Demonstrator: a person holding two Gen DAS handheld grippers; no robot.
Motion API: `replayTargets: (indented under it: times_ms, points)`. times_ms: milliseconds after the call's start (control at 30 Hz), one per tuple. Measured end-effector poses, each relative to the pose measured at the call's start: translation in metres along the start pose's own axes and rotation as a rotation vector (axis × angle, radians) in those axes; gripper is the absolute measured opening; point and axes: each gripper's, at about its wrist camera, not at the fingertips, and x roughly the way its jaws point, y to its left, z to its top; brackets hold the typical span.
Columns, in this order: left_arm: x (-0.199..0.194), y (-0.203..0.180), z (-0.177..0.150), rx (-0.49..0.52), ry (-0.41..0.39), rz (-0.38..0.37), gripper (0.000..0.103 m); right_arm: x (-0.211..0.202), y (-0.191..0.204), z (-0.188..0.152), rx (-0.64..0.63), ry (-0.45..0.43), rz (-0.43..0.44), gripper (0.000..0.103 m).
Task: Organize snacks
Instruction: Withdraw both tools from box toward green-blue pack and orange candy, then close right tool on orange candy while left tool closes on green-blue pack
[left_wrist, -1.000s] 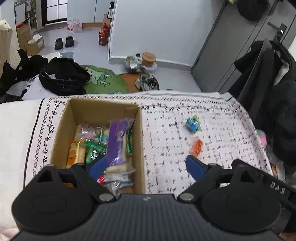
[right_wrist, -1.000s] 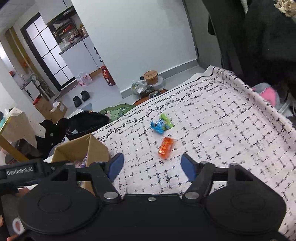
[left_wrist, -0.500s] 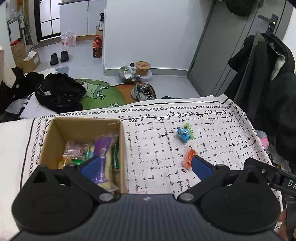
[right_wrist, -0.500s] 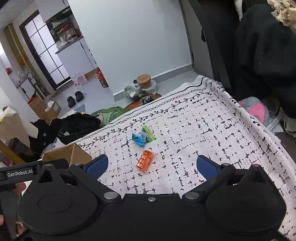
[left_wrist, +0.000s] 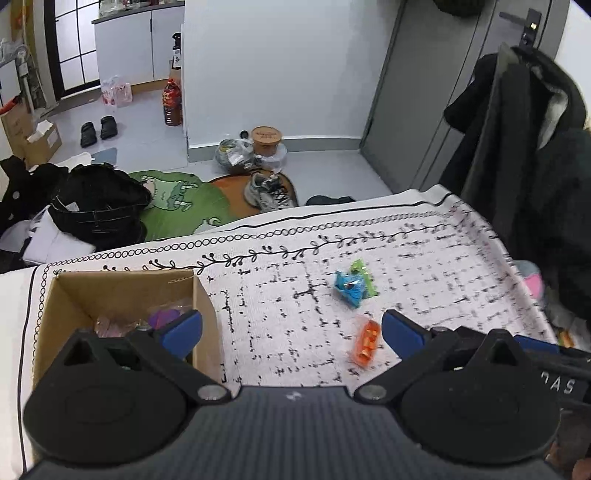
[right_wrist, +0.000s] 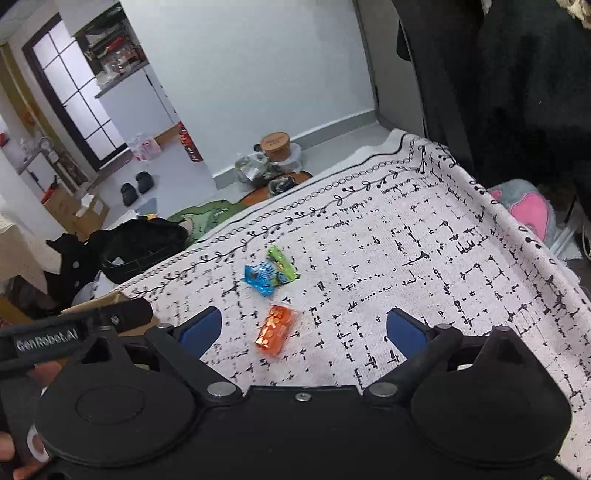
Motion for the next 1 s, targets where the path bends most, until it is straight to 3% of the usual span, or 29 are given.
replayTargets:
  times_ms: [133, 200, 300, 667, 800, 1000]
  points:
    - [0.023, 0.003, -0.001, -0.001, 0.029, 0.016, 0.103, 0.023, -0.002, 0.001, 0.021, 0.041, 0.014, 0.091]
    - [0.033, 0.007, 0.000, -0.011, 0.033, 0.016, 0.102, 0.035, -0.001, -0.001, 0.035, 0.073, 0.030, 0.077]
    - [0.044, 0.014, 0.005, -0.037, 0.039, 0.002, 0.102, 0.052, 0.002, -0.004, 0.038, 0.115, 0.029, 0.066]
    - [0.074, 0.014, 0.017, -0.045, 0.059, -0.051, 0.097, 0.098, 0.008, -0.005, 0.076, 0.193, 0.047, 0.038]
    - [0.087, 0.012, 0.015, -0.052, 0.079, -0.068, 0.087, 0.104, 0.012, -0.006, 0.073, 0.203, 0.080, 0.021]
    - [0.097, 0.000, 0.016, -0.023, 0.063, -0.039, 0.085, 0.096, 0.007, -0.003, 0.070, 0.175, 0.052, 0.012]
